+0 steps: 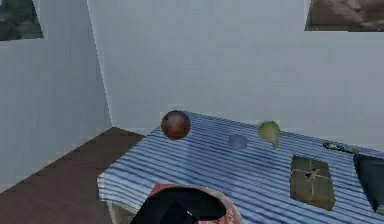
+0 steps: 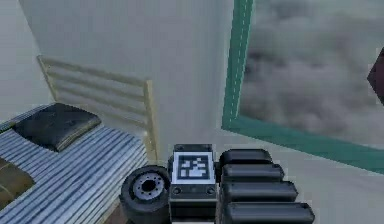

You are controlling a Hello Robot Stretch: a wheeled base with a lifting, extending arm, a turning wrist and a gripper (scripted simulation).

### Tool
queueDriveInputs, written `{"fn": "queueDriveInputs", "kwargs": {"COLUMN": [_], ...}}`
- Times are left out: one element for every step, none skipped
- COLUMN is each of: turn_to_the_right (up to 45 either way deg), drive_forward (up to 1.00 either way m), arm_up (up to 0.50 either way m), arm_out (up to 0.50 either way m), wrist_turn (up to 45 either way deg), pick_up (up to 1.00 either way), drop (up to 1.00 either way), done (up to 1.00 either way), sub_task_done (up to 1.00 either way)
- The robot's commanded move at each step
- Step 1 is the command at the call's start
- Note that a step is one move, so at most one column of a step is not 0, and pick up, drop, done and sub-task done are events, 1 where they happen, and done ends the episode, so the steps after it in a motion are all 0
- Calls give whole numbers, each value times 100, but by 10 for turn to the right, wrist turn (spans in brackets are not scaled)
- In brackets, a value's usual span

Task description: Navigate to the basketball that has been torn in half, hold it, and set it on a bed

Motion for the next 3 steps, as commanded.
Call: {"fn": "queueDriveInputs", "kwargs": {"turn_to_the_right": [-450, -270, 0], "drive_forward": [0, 0, 0], "arm_up": [0, 0, 0], "arm_out": [0, 0, 48], "wrist_turn": [0, 0, 0], "pick_up": [0, 0, 0], "drop": [0, 0, 0], "done": [0, 0, 0], "sub_task_done": [0, 0, 0]}}
